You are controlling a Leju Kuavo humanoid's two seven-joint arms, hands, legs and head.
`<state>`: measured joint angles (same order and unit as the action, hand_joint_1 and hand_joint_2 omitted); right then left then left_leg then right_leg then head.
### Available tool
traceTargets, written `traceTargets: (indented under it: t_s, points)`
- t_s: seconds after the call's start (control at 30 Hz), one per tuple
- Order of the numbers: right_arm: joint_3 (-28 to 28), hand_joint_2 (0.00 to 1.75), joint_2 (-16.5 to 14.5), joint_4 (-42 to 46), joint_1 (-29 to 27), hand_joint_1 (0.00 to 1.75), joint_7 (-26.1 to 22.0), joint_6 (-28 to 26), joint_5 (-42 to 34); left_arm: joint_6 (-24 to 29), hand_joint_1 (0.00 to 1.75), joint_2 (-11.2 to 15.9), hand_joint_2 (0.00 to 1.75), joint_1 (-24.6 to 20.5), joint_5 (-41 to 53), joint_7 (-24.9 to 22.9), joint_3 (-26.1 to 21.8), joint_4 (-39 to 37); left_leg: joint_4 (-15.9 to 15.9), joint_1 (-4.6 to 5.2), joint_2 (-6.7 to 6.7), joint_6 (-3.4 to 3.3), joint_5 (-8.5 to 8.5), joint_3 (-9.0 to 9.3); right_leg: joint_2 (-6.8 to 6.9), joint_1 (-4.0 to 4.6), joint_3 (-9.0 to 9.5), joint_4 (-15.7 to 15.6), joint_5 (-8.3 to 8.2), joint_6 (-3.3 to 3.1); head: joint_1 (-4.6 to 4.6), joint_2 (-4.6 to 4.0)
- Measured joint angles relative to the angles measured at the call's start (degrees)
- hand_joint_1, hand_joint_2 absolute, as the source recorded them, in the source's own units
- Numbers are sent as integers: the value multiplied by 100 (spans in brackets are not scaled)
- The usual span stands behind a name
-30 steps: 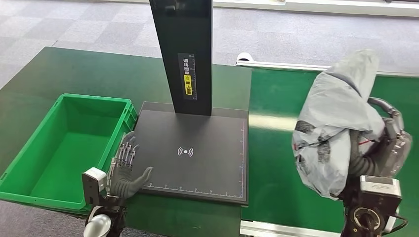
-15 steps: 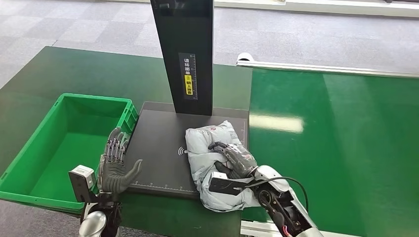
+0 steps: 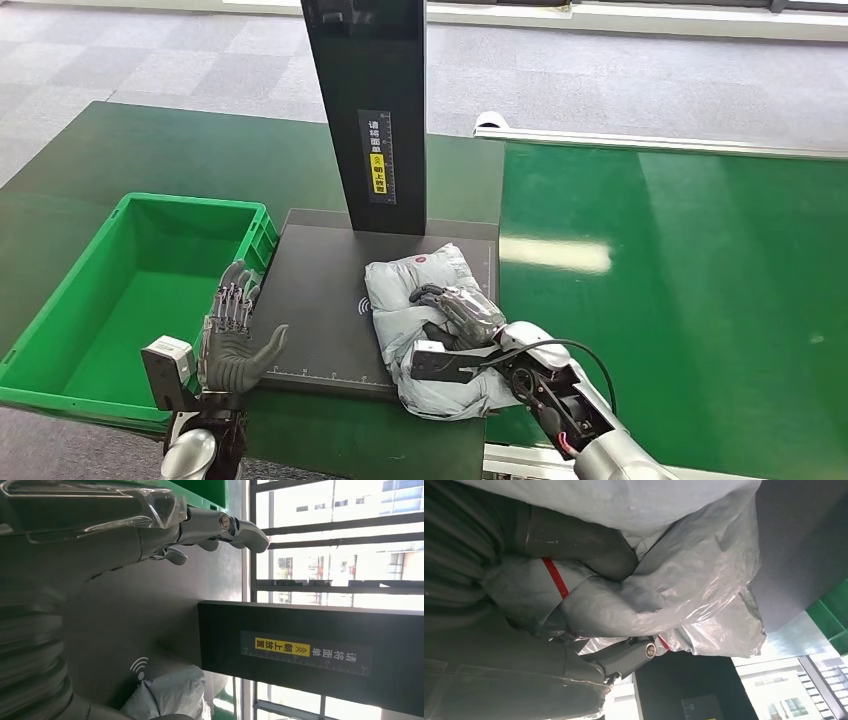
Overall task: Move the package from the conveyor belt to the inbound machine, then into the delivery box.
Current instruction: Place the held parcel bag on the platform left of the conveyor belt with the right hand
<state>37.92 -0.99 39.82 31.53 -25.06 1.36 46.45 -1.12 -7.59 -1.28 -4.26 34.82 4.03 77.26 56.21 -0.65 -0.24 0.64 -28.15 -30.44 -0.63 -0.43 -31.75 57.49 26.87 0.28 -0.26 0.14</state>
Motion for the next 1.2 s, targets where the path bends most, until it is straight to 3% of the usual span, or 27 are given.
traceTargets:
  t_s: [0.3, 0.33, 0.43, 0.47, 0.6, 0.73, 0.8, 0.93, 1.2]
  points:
    - [41, 175, -13, -69, 38, 175, -1, 0, -2, 1, 0, 4, 175, -1, 0, 0, 1, -4, 0, 0, 5, 0, -1, 7, -5, 0, 5, 0, 0, 0, 0, 1]
    - [45, 175, -14, -73, 43, 140, -1, 0, -3, 1, 0, 5, 175, -1, 0, 0, 1, -4, 0, 0, 5, 0, -1, 7, -5, 0, 5, 0, 0, 0, 0, 0]
    - [40, 175, -19, -80, 39, 10, -52, -11, -110, 4, 0, 5, 175, 0, -1, 2, 1, -4, 0, 0, 4, 0, 0, 7, -5, 0, 6, 0, 0, 0, 0, 1]
    - [13, 175, -21, -77, 15, 0, -112, -24, -277, 8, 0, 5, 175, 4, -3, 6, 1, -4, 0, 0, 3, 0, 0, 6, -5, 0, 6, 0, -1, 0, 0, 1]
    - [-325, 175, -9, 231, -310, 0, -299, 335, -1706, 37, 0, 5, 175, 60, -9, 26, -3, 8, 1, 0, -4, 0, 0, -7, -3, 0, -5, 1, -1, 1, 0, 0]
    - [-988, 175, 80, 1028, -952, 0, -449, 1923, -4043, 1, 0, 9, 175, 82, -23, 37, -4, -9, 3, 1, -18, -1, 0, -38, 6, -1, -28, 1, 0, 2, 1, 0]
    - [-1267, 175, 134, 1387, -1250, 0, -478, 2382, -4764, -15, 0, 15, 175, 73, -33, 44, -4, -30, 3, 1, -19, -1, 0, -55, 8, -1, -42, 1, 0, 2, 1, 0]
    - [-1604, 175, 240, 1922, -1544, 0, -475, 2461, -4963, -17, 0, 29, 175, 45, -35, 46, -10, -37, 3, 2, -12, -1, -1, -68, 6, -2, -54, 1, 0, 3, 0, 0]
    - [-1846, 175, 249, 2252, -1540, 0, -362, 2402, -4952, -27, 0, 44, 175, 91, -11, 46, -93, -21, 3, 1, -15, -1, 0, -68, 7, -1, -54, 1, 0, 2, 0, 1]
